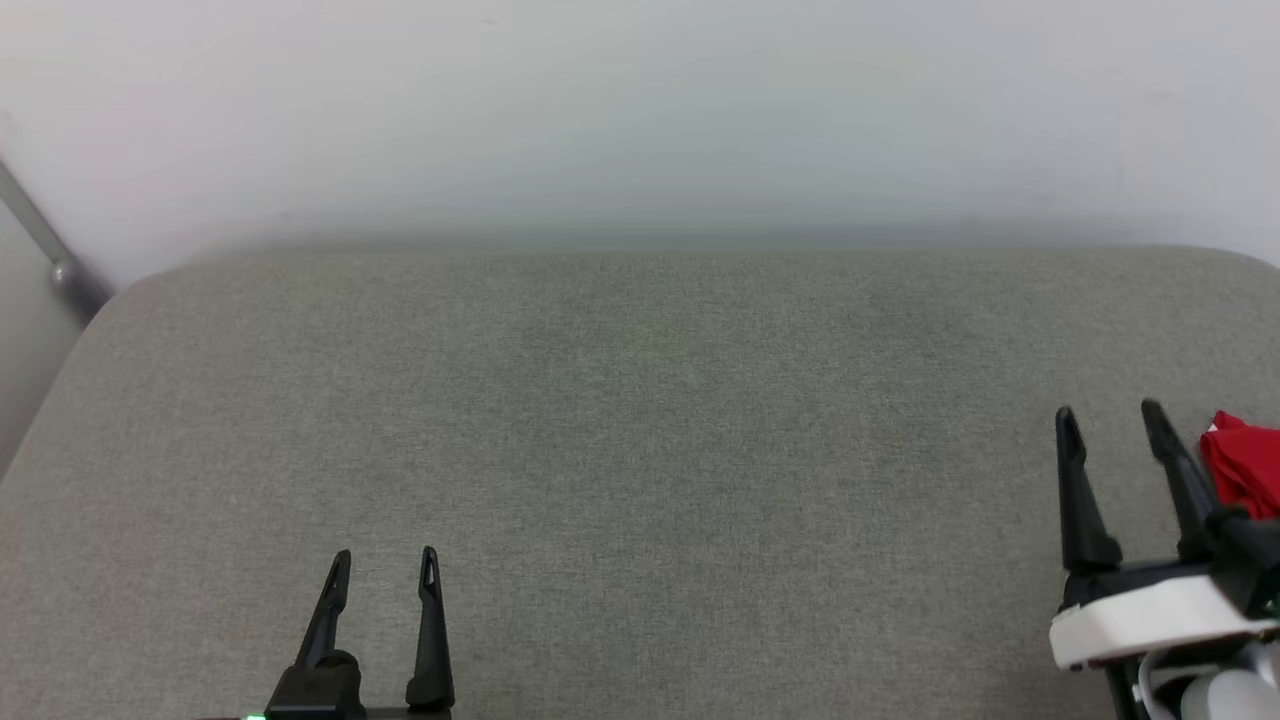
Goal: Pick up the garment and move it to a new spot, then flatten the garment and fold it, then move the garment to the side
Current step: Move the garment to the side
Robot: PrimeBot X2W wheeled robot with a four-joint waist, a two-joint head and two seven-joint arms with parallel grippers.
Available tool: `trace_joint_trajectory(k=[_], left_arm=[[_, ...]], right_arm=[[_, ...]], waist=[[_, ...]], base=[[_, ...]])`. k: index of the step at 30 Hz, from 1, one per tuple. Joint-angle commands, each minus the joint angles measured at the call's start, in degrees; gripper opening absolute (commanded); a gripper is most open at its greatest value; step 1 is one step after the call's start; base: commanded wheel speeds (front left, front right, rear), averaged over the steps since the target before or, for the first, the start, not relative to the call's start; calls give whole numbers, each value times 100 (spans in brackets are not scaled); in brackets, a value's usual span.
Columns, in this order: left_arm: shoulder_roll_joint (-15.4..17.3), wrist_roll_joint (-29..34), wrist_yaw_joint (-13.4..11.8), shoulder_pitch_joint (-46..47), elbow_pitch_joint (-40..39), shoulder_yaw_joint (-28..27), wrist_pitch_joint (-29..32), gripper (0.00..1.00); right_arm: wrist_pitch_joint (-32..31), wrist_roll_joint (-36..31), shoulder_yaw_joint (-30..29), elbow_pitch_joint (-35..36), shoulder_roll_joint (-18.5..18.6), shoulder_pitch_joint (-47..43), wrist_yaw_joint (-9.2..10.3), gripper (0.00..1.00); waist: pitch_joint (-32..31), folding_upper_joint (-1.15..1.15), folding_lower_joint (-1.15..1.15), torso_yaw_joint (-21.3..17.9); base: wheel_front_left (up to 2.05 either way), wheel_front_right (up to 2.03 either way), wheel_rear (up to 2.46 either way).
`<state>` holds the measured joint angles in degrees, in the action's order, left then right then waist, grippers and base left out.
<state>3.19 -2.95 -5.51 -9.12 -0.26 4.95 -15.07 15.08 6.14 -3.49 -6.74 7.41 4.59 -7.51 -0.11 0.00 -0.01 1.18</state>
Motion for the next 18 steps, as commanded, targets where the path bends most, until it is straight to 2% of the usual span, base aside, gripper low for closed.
trace_joint_trajectory(k=[1, 8, 18], left_arm=[[-3, -24, 29, -34, 3, -6, -12, 100], [-11, -46, 68, -133, 54, -49, -12, 100], [-25, -146, 130, -241, 90, -67, -12, 100]], right_arm=[[8, 47, -16, 42, -47, -112, 4, 100], [9, 88, 5, 345, -344, -825, 4, 100], [9, 241, -44, 843, -464, -1544, 4, 100]], waist=[[-31, 0, 1, 21], [-146, 0, 1, 26], [-258, 0, 1, 73]], base=[[0, 0, 0], [0, 0, 0], [0, 0, 0]])
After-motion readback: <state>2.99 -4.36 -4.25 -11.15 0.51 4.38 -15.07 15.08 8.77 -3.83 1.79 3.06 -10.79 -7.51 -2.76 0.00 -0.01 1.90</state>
